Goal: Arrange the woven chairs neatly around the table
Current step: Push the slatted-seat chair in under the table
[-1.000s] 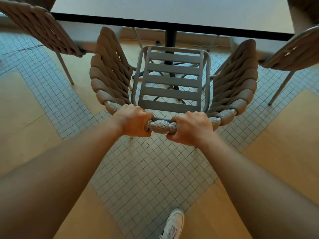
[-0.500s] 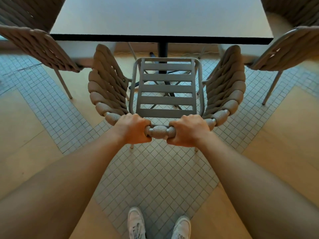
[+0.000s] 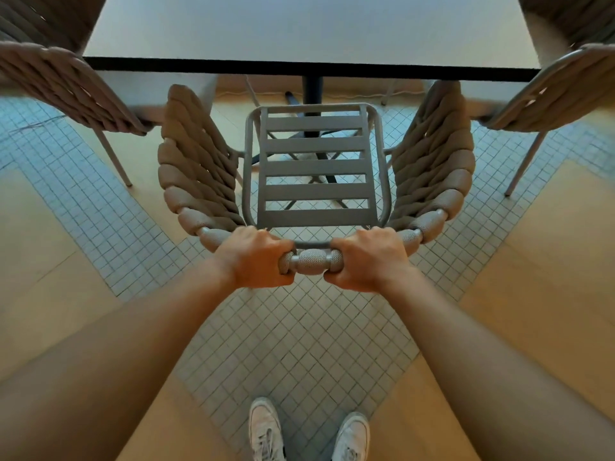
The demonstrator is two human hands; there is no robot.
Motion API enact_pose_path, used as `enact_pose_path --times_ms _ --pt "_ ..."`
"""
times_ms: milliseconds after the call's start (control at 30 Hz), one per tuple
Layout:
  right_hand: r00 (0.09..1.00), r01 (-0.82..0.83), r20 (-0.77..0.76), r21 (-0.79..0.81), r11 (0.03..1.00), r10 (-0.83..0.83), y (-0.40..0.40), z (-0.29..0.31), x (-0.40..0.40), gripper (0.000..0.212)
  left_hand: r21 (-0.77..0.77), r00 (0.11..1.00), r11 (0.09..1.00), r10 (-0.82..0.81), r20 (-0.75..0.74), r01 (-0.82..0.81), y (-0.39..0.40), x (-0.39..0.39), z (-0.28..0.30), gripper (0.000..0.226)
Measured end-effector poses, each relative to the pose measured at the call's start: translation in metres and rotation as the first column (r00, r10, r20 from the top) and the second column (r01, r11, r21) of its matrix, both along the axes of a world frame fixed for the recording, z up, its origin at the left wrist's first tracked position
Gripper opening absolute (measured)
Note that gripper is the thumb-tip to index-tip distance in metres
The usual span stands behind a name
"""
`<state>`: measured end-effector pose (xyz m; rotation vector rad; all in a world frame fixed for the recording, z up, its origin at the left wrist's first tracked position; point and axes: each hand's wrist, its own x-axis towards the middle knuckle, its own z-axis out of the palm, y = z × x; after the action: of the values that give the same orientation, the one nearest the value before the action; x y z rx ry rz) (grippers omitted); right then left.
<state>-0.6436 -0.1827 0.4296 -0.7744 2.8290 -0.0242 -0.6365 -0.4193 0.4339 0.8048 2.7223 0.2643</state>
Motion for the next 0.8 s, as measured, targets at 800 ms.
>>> enact_pose_path --times_ms 800 --pt "0.998 0.013 -0.061 -0.056 0.998 -0.017 0.020 -0.004 -0.007 0.051 -0.045 0.998 0.998 0.033 -0.050 -0.035 0.021 -0.012 0.002 0.033"
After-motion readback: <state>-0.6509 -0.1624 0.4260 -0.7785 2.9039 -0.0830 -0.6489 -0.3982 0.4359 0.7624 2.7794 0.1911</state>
